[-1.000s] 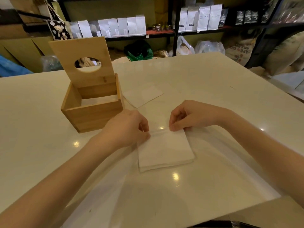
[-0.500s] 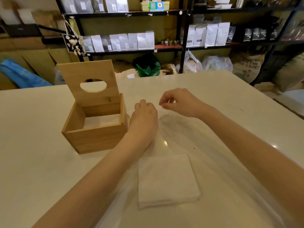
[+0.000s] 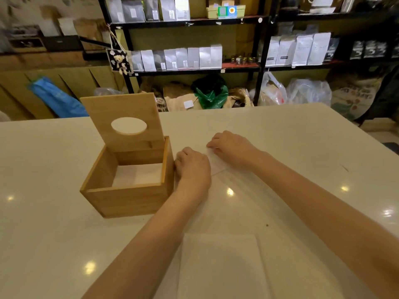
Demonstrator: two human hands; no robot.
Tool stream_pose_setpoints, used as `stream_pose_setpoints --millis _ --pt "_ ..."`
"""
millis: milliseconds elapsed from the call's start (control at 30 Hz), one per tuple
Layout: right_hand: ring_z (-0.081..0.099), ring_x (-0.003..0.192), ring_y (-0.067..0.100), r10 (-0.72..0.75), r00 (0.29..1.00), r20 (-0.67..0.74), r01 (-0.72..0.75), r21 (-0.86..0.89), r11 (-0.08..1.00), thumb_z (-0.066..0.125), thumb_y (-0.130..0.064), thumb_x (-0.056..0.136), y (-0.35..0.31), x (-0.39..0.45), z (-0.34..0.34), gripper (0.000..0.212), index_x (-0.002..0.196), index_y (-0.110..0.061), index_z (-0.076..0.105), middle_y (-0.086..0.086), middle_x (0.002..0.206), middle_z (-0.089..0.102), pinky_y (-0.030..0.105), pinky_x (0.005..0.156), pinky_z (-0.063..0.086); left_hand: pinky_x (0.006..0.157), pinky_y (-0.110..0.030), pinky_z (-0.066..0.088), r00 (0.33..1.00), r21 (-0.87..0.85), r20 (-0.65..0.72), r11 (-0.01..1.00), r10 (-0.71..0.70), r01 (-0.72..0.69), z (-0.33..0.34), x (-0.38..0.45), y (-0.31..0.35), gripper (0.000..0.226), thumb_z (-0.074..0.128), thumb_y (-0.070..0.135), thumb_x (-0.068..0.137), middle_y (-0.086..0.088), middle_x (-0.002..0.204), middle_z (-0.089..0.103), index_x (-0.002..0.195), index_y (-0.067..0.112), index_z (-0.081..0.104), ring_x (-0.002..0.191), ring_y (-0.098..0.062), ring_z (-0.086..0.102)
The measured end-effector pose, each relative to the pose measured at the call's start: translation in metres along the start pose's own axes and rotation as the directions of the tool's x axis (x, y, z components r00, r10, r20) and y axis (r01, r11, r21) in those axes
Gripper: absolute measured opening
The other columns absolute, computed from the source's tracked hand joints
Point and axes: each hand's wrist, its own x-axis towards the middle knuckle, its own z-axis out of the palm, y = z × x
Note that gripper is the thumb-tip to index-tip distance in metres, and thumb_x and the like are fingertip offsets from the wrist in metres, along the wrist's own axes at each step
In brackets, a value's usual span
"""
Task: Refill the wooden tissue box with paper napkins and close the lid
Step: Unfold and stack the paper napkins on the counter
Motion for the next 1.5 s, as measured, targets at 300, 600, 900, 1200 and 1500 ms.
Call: stream_pose_setpoints --millis 300,600,900,1200,1500 --pt "0.052 0.085 0.019 0.101 0.995 0.023 -0.102 0.353 0.930 0.055 -0.014 0.085 0.005 -0.008 -0.016 0.007 0.089 -0.014 0.060 0.003 0.092 0.057 0.027 0.072 0.044 0.083 -0.035 0.044 0.995 -0.165 -0.096 0.985 0.028 -0.044 -0.011 -0.005 -0.004 0.029 0.040 0.001 0.089 -0.020 0.121 0.041 0.117 -0.002 0.044 0.108 -0.031 0.044" --pt "0.049 0.058 0.013 0.151 0.981 0.125 -0.196 0.601 0.775 0.051 -0.007 0.082 0.001 -0.060 -0.072 0.013 0.075 -0.010 0.062 0.001 0.063 0.054 0.023 0.059 0.043 0.053 -0.021 0.031 0.990 -0.739 -0.061 0.662 0.123 -0.128 -0.051 -0.025 -0.012 0.019 0.044 0.028 0.093 -0.001 0.097 0.052 0.104 0.014 0.052 0.081 -0.015 0.046" --pt "0.047 0.056 0.014 0.077 0.967 0.243 -0.242 0.781 0.576 0.054 0.000 0.078 -0.022 -0.126 -0.099 0.015 0.073 -0.008 0.066 0.014 0.076 0.056 0.024 0.056 0.041 0.061 -0.023 0.052 0.920 -0.922 0.099 0.383 0.380 -0.058 -0.084 -0.082 -0.058 0.008 0.062 0.017 0.085 -0.001 0.086 0.072 0.091 0.019 0.067 0.076 -0.015 0.067" --pt "0.048 0.049 0.011 -0.037 0.904 0.426 -0.348 0.784 0.513 0.059 -0.010 0.086 -0.052 -0.165 -0.064 0.020 0.068 -0.013 0.066 0.006 0.062 0.058 0.022 0.052 0.038 0.056 -0.020 0.055 0.840 -0.867 0.260 0.497 0.476 -0.014 -0.052 -0.107 -0.073 0.009 0.064 0.018 0.083 -0.004 0.088 0.074 0.089 0.021 0.070 0.075 -0.015 0.068" --pt "0.045 0.047 0.008 0.067 0.880 0.471 -0.399 0.653 0.644 0.061 -0.017 0.085 -0.066 -0.174 -0.046 0.023 0.063 -0.016 0.061 -0.009 0.049 0.055 0.022 0.050 0.034 0.059 -0.012 0.045 0.887 -0.686 0.075 0.670 0.455 -0.285 -0.022 -0.116 -0.068 0.014 0.063 0.024 0.084 0.008 0.081 0.066 0.095 0.019 0.070 0.070 -0.002 0.058"
